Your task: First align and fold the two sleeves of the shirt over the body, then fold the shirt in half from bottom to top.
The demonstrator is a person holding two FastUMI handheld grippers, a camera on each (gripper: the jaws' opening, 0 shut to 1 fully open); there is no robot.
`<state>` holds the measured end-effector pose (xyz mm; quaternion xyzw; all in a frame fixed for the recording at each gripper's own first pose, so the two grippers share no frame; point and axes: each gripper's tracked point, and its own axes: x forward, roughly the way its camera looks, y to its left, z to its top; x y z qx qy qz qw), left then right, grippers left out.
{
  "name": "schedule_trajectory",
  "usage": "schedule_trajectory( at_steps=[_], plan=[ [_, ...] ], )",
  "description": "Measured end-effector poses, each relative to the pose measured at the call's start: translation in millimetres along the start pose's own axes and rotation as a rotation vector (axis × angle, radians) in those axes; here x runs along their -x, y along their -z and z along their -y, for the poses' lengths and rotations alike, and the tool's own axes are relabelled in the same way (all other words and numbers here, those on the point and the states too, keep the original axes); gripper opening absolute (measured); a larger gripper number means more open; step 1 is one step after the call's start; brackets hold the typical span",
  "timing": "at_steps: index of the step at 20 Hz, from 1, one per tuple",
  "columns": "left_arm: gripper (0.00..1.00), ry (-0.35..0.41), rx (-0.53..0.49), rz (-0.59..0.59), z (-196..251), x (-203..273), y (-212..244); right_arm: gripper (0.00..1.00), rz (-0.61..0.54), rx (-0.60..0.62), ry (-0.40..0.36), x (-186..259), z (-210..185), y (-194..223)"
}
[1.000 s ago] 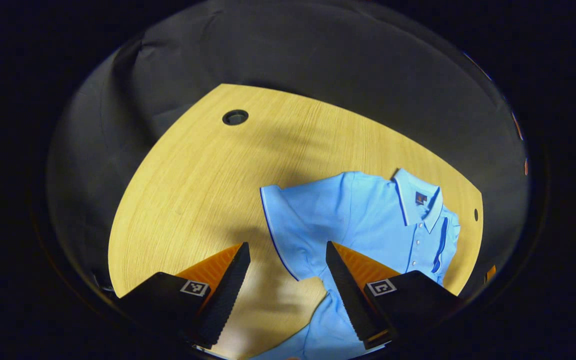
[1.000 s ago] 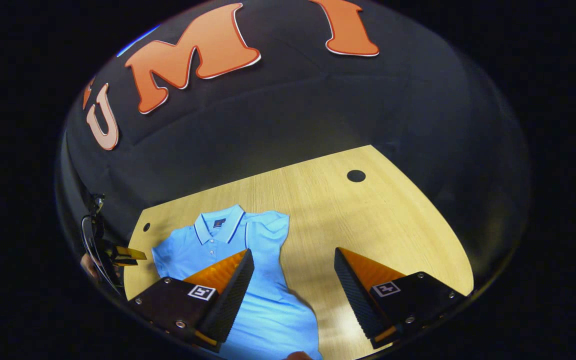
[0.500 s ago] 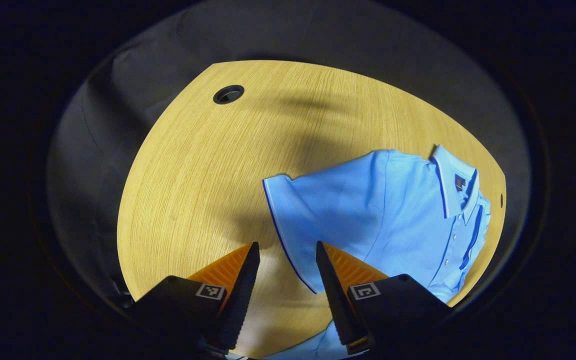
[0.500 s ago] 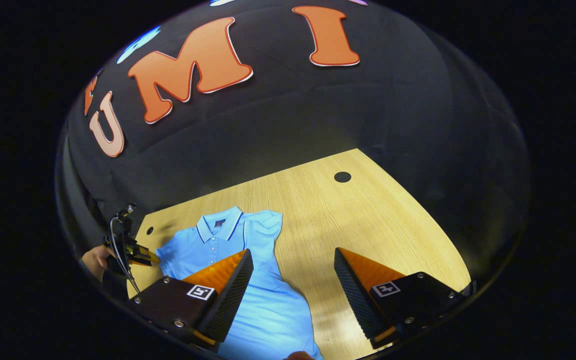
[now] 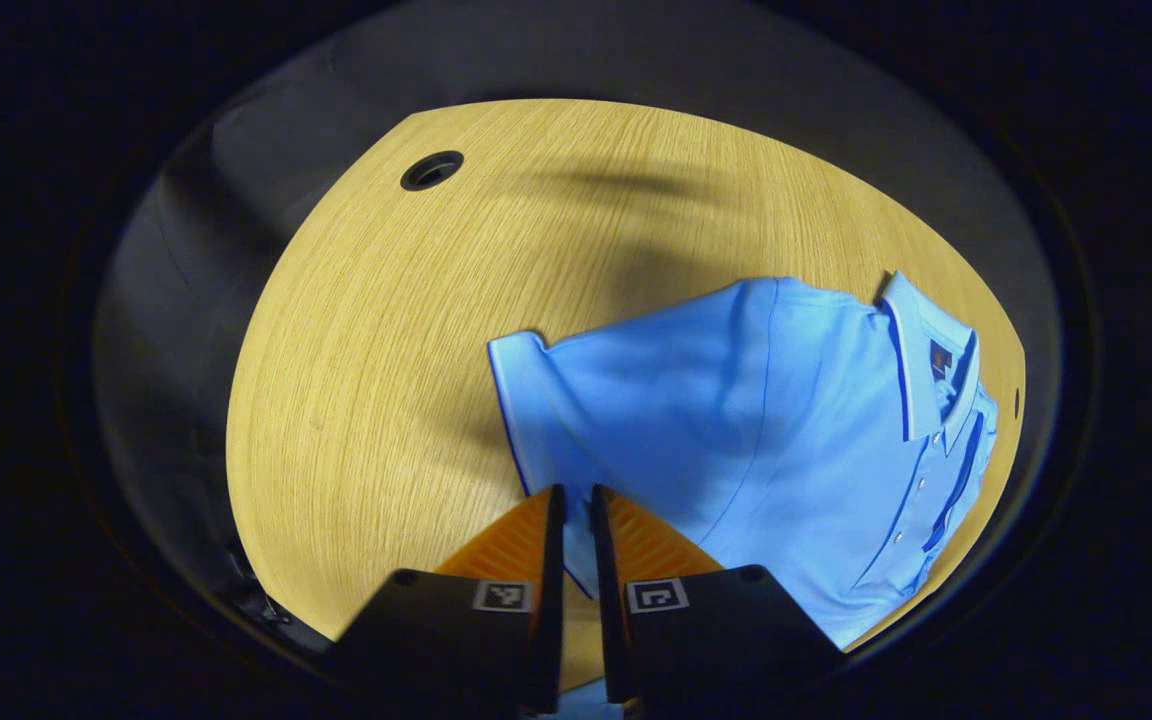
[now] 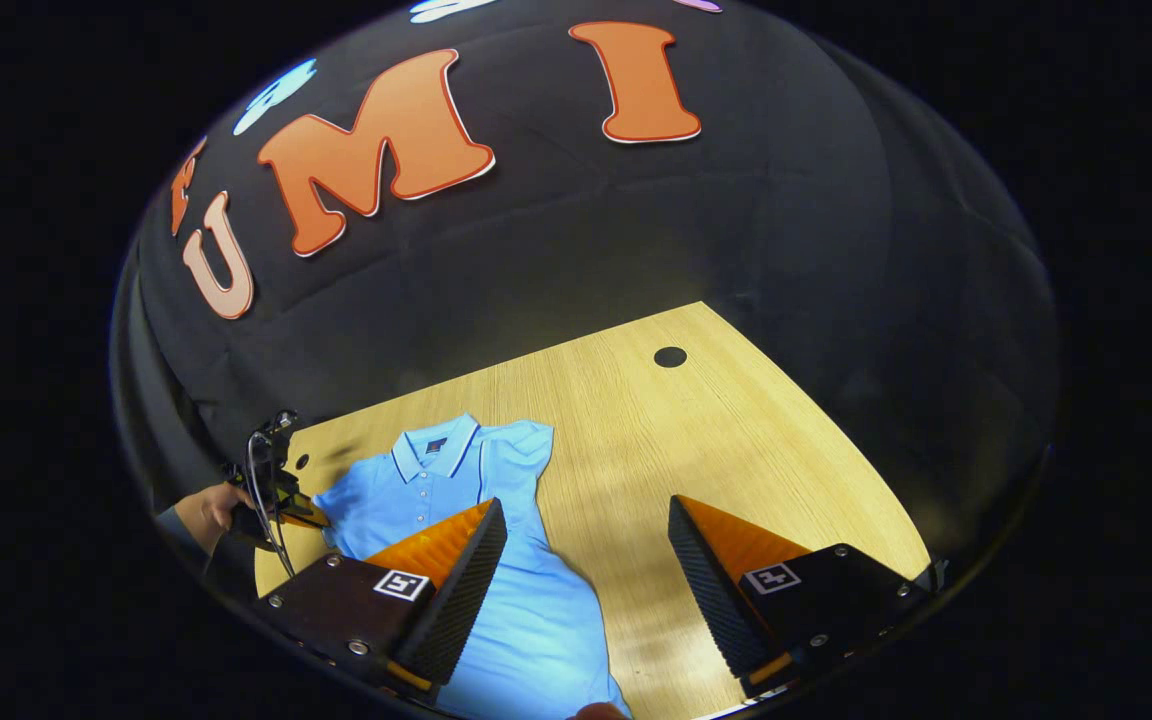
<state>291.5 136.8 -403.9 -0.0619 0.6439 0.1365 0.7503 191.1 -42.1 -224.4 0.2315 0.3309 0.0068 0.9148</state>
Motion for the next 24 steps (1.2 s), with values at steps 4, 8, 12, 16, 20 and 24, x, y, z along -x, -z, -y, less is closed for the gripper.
schedule_trajectory(
  at_steps=[4, 8, 12, 16, 20, 24],
  plan=[
    [0.15, 0.057, 0.021, 0.024, 1, 4, -5, 0.98, 0.007, 0.007, 0.0, 4, 6, 0],
    [0.08, 0.125, 0.045, 0.058, 4, -6, -5, 0.99, 0.01, -0.006, 0.0, 5, 11, 0],
    [0.06, 0.185, 0.054, 0.071, 5, 5, -6, 0.98, 0.025, -0.012, 0.004, 10, 17, -4],
    [0.05, 0.221, 0.021, 0.13, 13, 22, -15, 0.98, 0.031, -0.014, 0.013, 15, 21, -4],
    [0.03, 0.119, 0.002, 0.134, -11, 18, -20, 0.99, 0.029, -0.002, 0.015, 18, 20, -1],
    [0.27, 0.103, 0.017, 0.088, -24, 4, -11, 0.99, 0.018, 0.02, 0.02, 20, 22, 3]
  ],
)
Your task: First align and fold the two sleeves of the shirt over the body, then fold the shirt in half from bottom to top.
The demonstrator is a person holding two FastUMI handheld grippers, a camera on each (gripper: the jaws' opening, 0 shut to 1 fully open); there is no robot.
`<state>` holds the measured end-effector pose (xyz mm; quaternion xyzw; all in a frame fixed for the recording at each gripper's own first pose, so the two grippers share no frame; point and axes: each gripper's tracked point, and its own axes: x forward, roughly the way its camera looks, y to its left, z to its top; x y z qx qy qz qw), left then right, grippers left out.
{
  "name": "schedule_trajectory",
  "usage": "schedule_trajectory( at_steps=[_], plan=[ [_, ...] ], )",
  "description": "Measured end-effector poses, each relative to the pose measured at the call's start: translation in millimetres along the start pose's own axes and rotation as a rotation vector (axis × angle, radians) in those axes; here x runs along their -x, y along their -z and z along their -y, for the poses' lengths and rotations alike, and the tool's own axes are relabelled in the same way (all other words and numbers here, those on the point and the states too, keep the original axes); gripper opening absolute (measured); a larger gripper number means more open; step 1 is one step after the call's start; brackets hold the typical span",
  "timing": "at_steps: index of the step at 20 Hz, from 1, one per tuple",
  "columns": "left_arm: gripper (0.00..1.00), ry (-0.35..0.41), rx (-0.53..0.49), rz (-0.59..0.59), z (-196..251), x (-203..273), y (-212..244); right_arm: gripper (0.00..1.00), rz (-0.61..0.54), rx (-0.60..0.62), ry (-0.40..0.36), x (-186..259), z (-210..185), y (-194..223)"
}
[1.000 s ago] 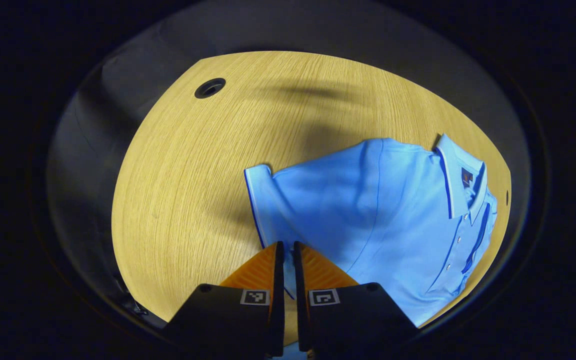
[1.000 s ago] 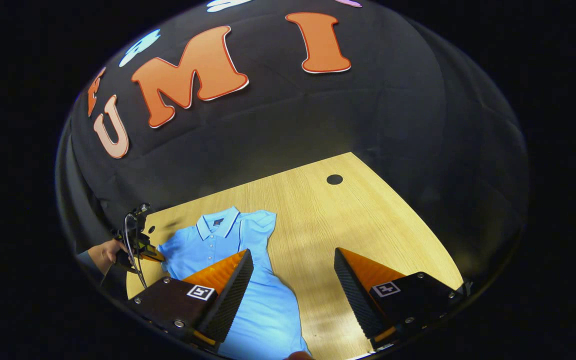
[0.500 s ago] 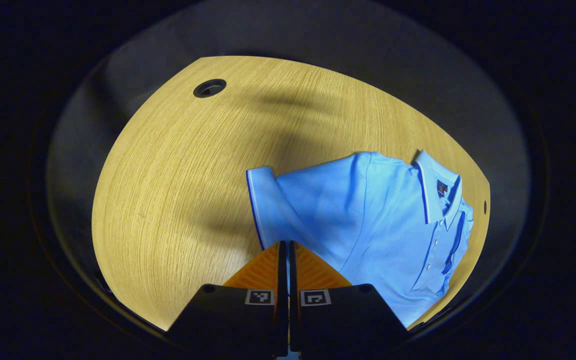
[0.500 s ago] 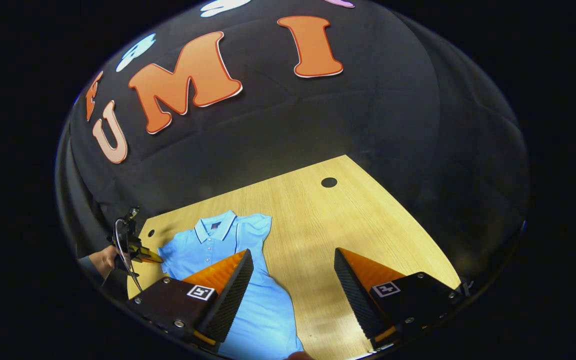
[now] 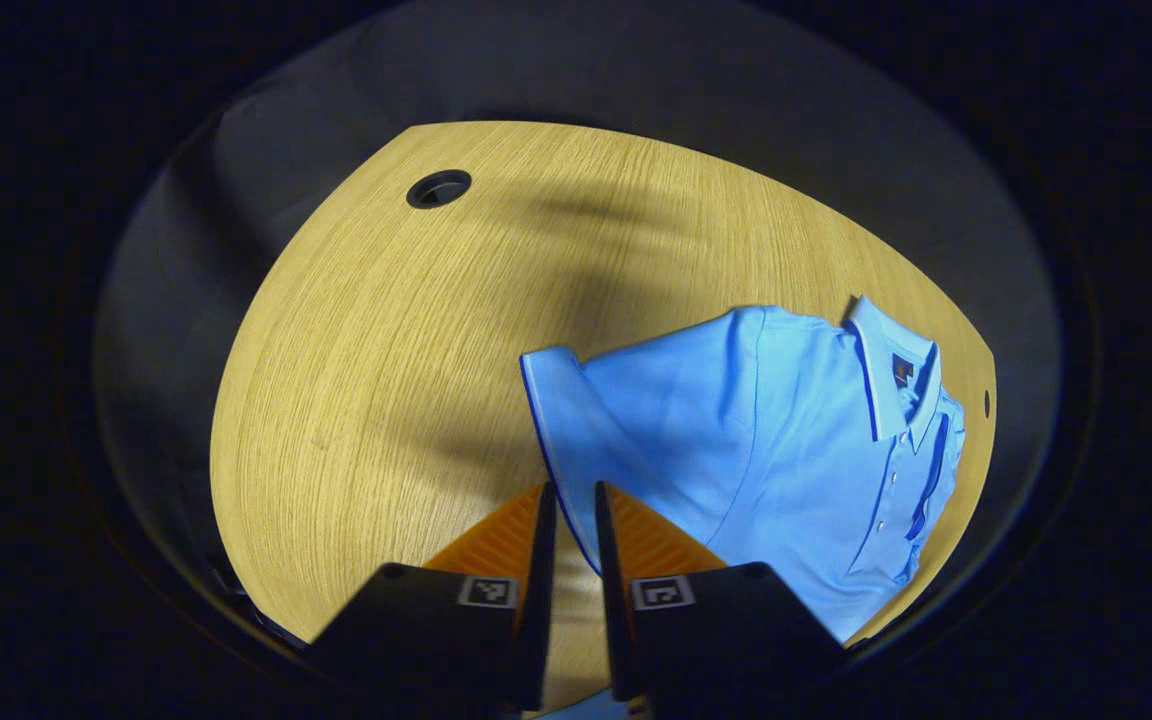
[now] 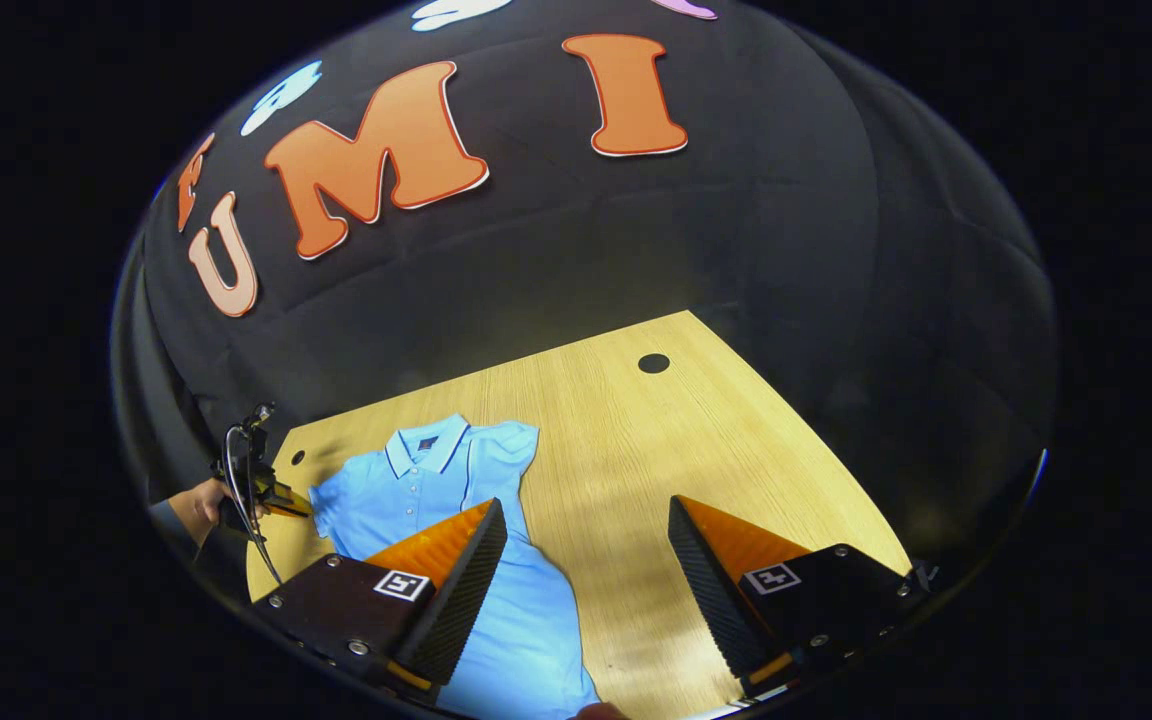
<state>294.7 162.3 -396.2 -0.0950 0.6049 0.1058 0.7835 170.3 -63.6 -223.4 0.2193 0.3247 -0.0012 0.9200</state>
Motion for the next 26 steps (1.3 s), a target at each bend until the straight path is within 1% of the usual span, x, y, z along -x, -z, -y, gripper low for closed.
schedule_trajectory(
  at_steps=[1, 2, 3, 4, 6, 7, 8, 9, 10, 12, 14, 17, 18, 21, 23, 25, 26],
  plan=[
    [0.39, -0.02, -0.011, -0.005, -4, -2, -1, 0.98, 0.0, 0.0, 0.001, 0, 0, 0],
    [0.39, -0.039, -0.016, -0.02, -7, -5, 1, 0.99, 0.001, -0.003, 0.002, 0, 0, 0],
    [0.49, -0.036, -0.019, -0.028, -4, -5, 1, 0.98, 0.003, -0.006, 0.002, 0, 0, -2],
    [0.52, -0.028, -0.033, -0.007, -2, -7, -5, 0.98, 0.005, -0.008, 0.003, 0, 0, -2],
    [0.53, -0.037, -0.041, -0.007, 2, -9, -5, 0.98, 0.002, -0.016, 0.006, -1, 1, -2],
    [0.57, 0.008, -0.023, 0.0, 10, -12, -4, 0.98, 0.002, -0.02, 0.006, -2, 0, -2],
    [0.32, 0.011, 0.017, 0.018, 16, -5, -8, 0.99, 0.005, -0.024, 0.004, -3, -1, -3],
    [0.06, 0.012, 0.031, 0.017, 17, -11, -6, 0.99, 0.007, -0.027, 0.003, -3, -1, -4],
    [0.11, 0.021, 0.045, 0.022, 19, -10, -6, 0.98, 0.008, -0.027, -0.001, -3, -2, -4],
    [0.1, 0.046, 0.068, 0.034, 21, -5, -8, 0.98, 0.005, -0.018, 0.0, -3, -2, -3],
    [0.05, 0.086, 0.086, 0.04, 20, -12, -8, 0.98, 0.005, -0.012, 0.005, -3, 0, -3],
    [0.05, 0.143, 0.113, 0.002, 26, -7, 1, 0.98, 0.006, -0.008, 0.004, -2, 1, -4],
    [0.05, 0.158, 0.115, 0.01, 30, -4, 0, 0.98, 0.008, -0.008, 0.008, -2, 3, -4],
    [0.04, 0.169, 0.08, 0.054, 36, 8, -12, 0.99, 0.011, -0.011, 0.011, -2, 5, -5],
    [0.04, 0.11, 0.05, 0.082, 24, 6, -21, 0.99, 0.009, -0.006, 0.014, -2, 6, -3],
    [0.04, 0.094, 0.053, 0.044, 20, 1, -13, 0.99, 0.004, 0.003, 0.016, 0, 6, -1],
    [0.04, 0.107, 0.059, 0.04, 23, 2, -12, 0.98, 0.001, 0.013, 0.017, 1, 7, 1]
  ],
)
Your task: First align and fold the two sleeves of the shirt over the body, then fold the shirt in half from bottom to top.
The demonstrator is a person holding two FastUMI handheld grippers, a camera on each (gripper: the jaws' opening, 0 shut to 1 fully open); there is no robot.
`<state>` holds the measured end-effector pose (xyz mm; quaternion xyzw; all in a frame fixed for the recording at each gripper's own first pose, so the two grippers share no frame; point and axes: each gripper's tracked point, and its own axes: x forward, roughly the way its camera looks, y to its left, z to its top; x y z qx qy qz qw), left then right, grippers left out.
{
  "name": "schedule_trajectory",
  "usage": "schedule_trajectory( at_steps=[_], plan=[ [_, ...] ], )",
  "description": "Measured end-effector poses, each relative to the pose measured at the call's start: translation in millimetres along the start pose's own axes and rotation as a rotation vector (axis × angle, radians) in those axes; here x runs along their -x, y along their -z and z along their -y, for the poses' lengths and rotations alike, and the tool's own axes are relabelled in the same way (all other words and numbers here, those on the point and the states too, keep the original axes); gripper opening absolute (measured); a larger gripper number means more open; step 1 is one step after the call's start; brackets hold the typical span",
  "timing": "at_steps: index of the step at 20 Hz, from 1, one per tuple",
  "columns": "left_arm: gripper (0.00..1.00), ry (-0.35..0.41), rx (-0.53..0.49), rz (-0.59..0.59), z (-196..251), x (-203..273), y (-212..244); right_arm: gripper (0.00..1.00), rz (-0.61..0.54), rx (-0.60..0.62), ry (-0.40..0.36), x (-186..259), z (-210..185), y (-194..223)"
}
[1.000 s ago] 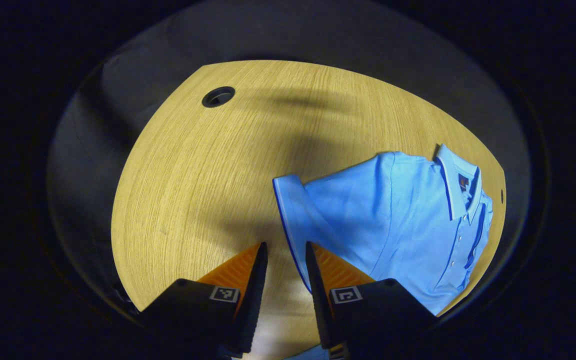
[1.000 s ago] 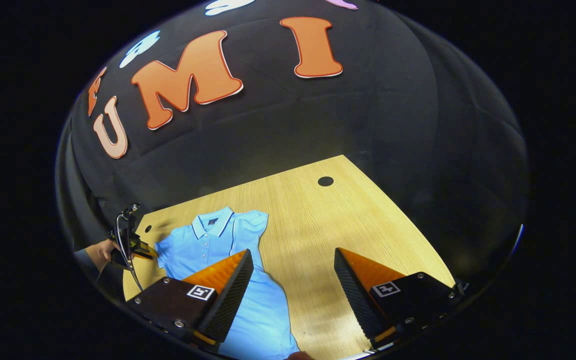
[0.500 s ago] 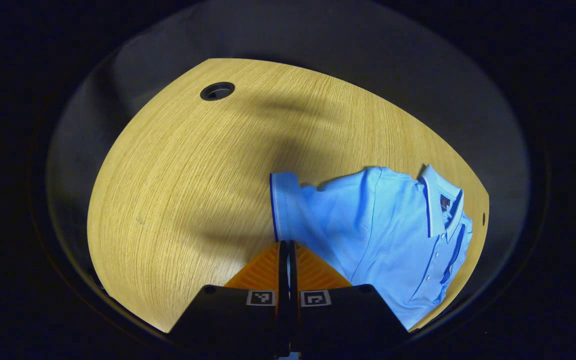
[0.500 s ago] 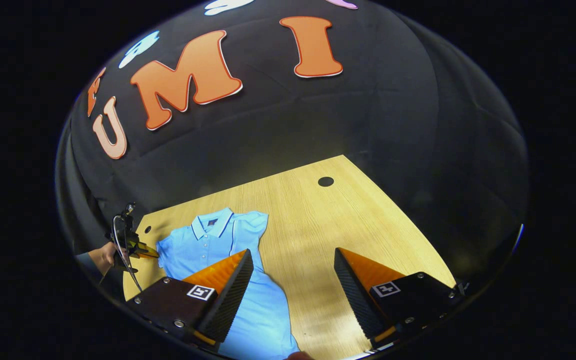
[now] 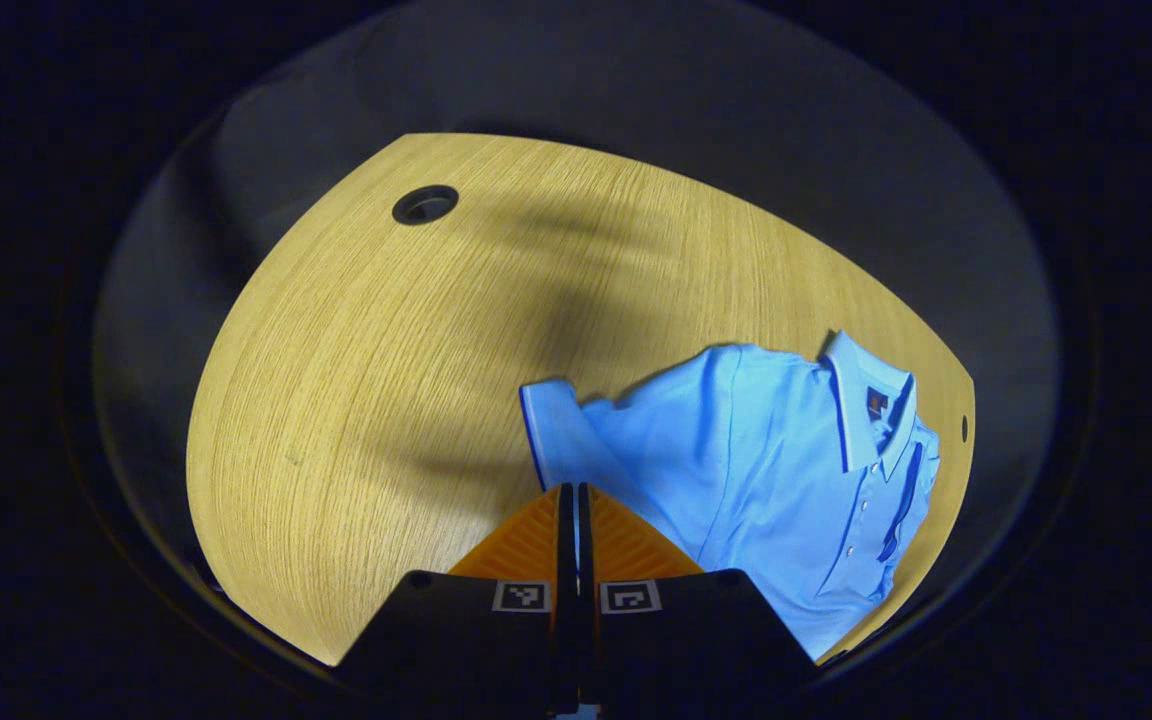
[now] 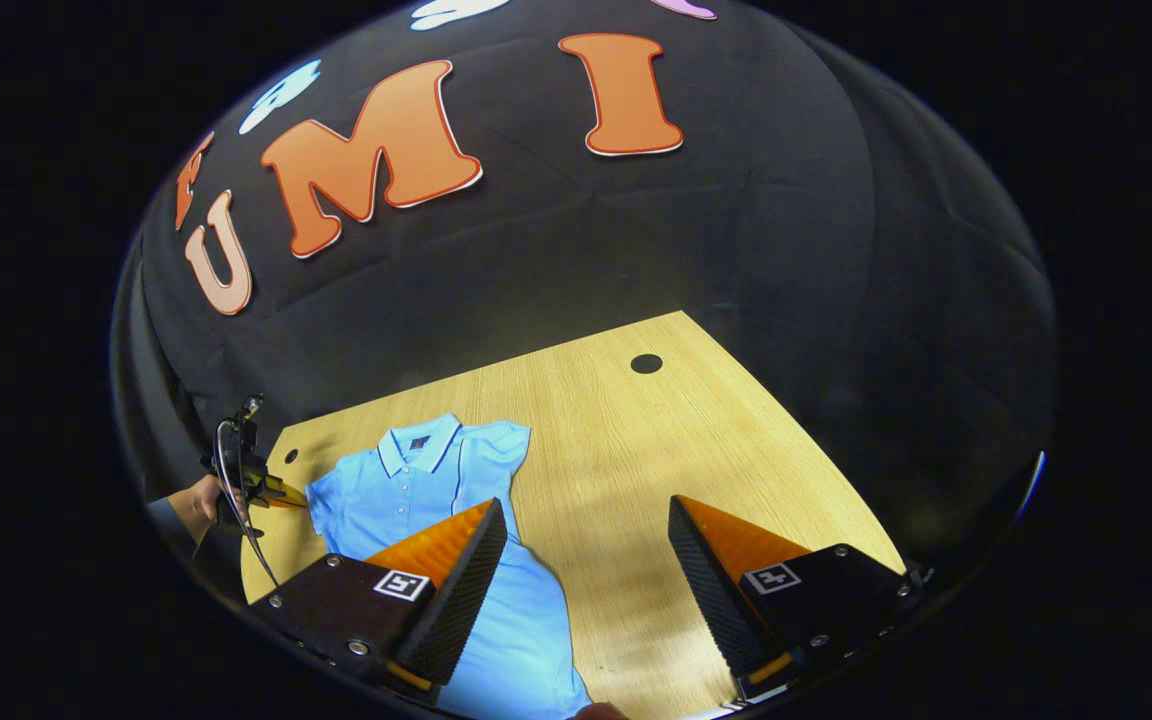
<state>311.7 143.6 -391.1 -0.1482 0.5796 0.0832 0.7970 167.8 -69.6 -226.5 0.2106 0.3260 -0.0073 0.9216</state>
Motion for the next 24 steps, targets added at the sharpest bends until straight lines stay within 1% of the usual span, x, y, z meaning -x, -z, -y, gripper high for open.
schedule_trajectory(
  at_steps=[1, 2, 4, 6, 7, 8, 9, 10, 12, 14, 16, 17, 19, 21, 24],
  plan=[
    [0.06, 0.017, -0.003, 0.01, 4, 0, -3, 0.98, -0.003, 0.009, 0.005, 0, 1, 1],
    [0.13, 0.007, -0.023, 0.017, 4, -2, -5, 0.98, -0.007, 0.013, 0.008, 0, 2, 3],
    [0.67, -0.042, -0.05, 0.009, -2, -1, -8, 0.98, -0.009, 0.008, 0.009, 0, 2, 1],
    [0.67, -0.075, -0.013, -0.061, -3, -10, 10, 0.98, -0.005, -0.002, 0.008, 0, 1, -1],
    [0.63, -0.084, -0.018, -0.032, -2, -7, 2, 0.98, -0.003, -0.005, 0.007, -1, 0, -1],
    [0.61, -0.105, -0.013, -0.044, -7, -15, 7, 0.98, -0.004, -0.007, 0.008, -1, 1, 0],
    [0.58, -0.127, -0.02, -0.037, -8, -9, 5, 0.98, -0.006, -0.006, 0.01, -2, 1, 0],
    [0.58, -0.132, -0.003, -0.021, -11, -12, 1, 0.98, -0.009, -0.006, 0.012, -3, 3, 1],
    [0.23, -0.13, 0.003, -0.005, -8, -13, -1, 0.98, -0.008, -0.014, 0.013, -4, 2, 1],
    [0.09, -0.116, -0.012, 0.003, -9, -12, -4, 0.98, -0.012, -0.018, 0.008, -4, 2, 2],
    [0.05, -0.084, 0.005, 0.004, -5, -11, -3, 0.98, -0.012, -0.01, 0.011, -5, 3, 3],
    [0.04, -0.054, 0.019, 0.003, -1, -10, -1, 0.98, -0.013, -0.009, 0.011, -5, 3, 2],
    [0.05, -0.034, 0.014, 0.029, 4, -1, -5, 0.98, -0.012, -0.012, 0.011, -5, 5, 1],
    [0.03, -0.033, -0.042, 0.064, 12, 9, -15, 0.99, -0.009, -0.017, 0.013, -5, 6, 0],
    [0.05, -0.026, -0.138, 0.106, 35, 24, -26, 0.98, -0.009, -0.022, 0.012, -6, 7, -1]
  ],
)
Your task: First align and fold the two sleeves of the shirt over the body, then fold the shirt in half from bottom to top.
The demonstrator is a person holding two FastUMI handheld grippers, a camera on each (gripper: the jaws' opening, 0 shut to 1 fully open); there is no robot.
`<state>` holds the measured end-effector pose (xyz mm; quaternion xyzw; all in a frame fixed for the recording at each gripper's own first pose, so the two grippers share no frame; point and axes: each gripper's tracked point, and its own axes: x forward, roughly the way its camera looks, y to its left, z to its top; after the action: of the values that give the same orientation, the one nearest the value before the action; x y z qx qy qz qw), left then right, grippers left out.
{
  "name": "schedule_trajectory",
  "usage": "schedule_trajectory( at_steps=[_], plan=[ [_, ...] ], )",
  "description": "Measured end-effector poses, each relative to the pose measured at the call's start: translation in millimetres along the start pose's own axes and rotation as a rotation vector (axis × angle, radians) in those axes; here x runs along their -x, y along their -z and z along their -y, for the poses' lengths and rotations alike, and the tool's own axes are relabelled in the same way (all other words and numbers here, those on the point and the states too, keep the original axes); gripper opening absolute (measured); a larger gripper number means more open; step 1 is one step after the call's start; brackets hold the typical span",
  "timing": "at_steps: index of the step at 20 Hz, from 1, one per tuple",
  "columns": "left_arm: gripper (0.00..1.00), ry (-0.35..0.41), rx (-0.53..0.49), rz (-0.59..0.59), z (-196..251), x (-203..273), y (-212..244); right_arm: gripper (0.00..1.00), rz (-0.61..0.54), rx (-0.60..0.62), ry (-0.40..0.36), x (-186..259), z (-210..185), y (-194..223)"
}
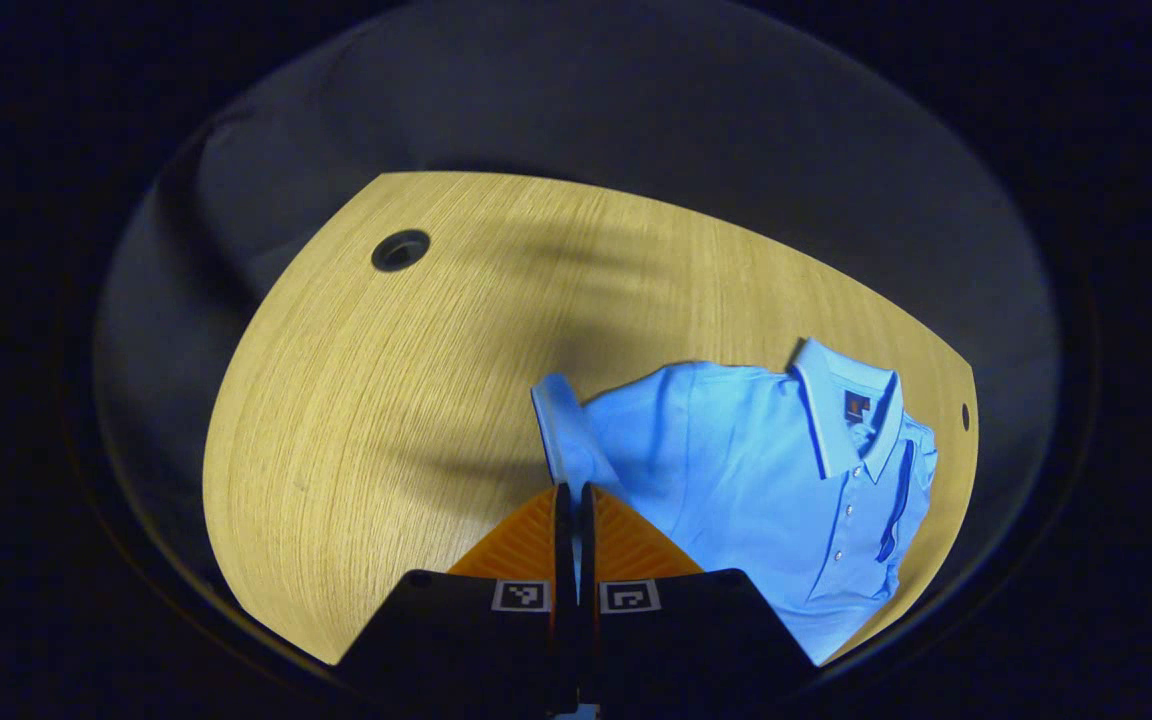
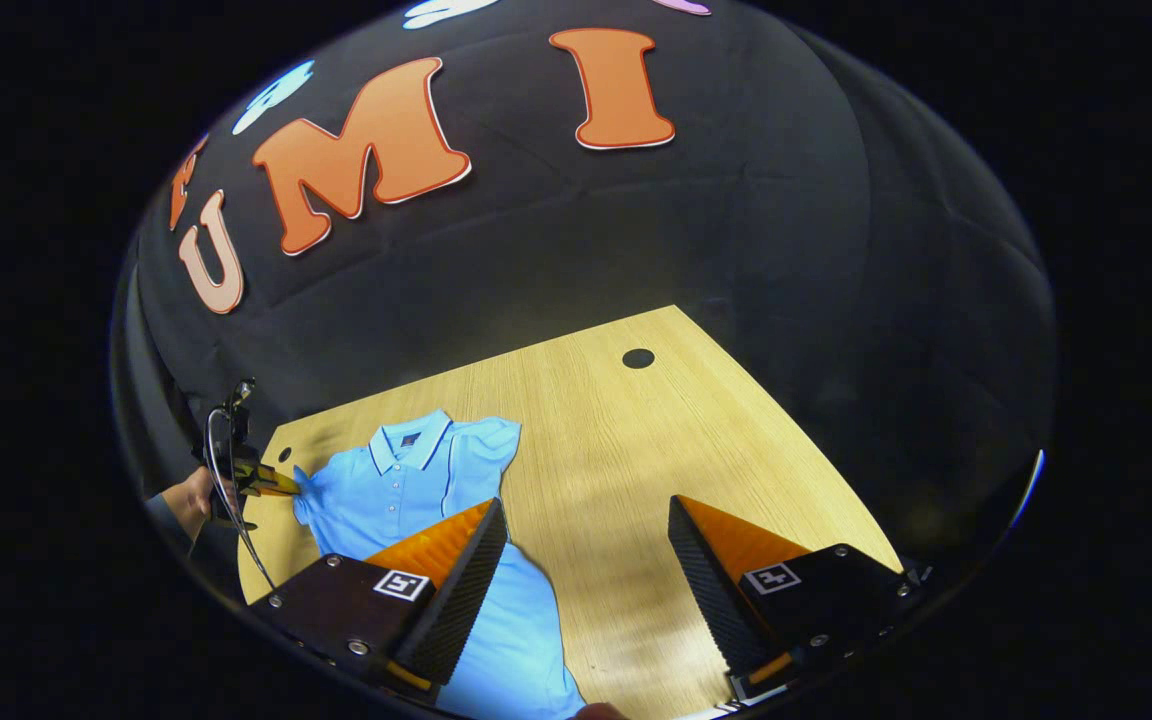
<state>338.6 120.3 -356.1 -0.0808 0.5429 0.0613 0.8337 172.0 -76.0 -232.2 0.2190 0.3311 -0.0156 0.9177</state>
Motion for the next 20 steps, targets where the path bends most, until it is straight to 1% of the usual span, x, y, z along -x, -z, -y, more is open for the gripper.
schedule_trajectory(
  at_steps=[4, 5, 8, 10, 12, 13, 14, 15, 18, 20],
  plan=[
    [0.04, 0.006, -0.133, 0.009, 32, 6, -11, 0.98, -0.003, 0.008, -0.008, -1, -3, 1],
    [0.03, 0.01, -0.16, 0.016, 41, 4, -14, 0.98, -0.003, 0.013, -0.008, -2, -3, 1],
    [0.05, 0.035, -0.227, 0.022, 68, 1, -18, 0.99, -0.009, 0.02, -0.008, -1, -2, 4],
    [0.05, 0.08, -0.248, 0.007, 89, -3, -13, 0.99, -0.013, 0.016, -0.01, -1, -1, 6],
    [0.12, 0.173, -0.244, -0.002, 118, -3, -7, 0.98, -0.015, 0.013, -0.013, -3, -2, 8],
    [0.14, 0.203, -0.246, -0.004, 125, 1, -4, 0.98, -0.017, 0.014, -0.012, -2, -2, 8],
    [0.18, 0.235, -0.249, 0.001, 133, 1, -3, 0.98, -0.018, 0.014, -0.014, -3, -1, 9],
    [0.27, 0.256, -0.258, 0.012, 139, 7, -4, 0.98, -0.02, 0.013, -0.015, -4, -1, 9],
    [0.56, 0.268, -0.266, 0.032, 138, 19, 2, 0.98, -0.024, 0.007, -0.025, -3, -6, 10],
    [0.79, 0.262, -0.255, 0.051, 128, 30, 5, 0.98, -0.029, 0.006, -0.031, -1, -11, 12]
  ],
)
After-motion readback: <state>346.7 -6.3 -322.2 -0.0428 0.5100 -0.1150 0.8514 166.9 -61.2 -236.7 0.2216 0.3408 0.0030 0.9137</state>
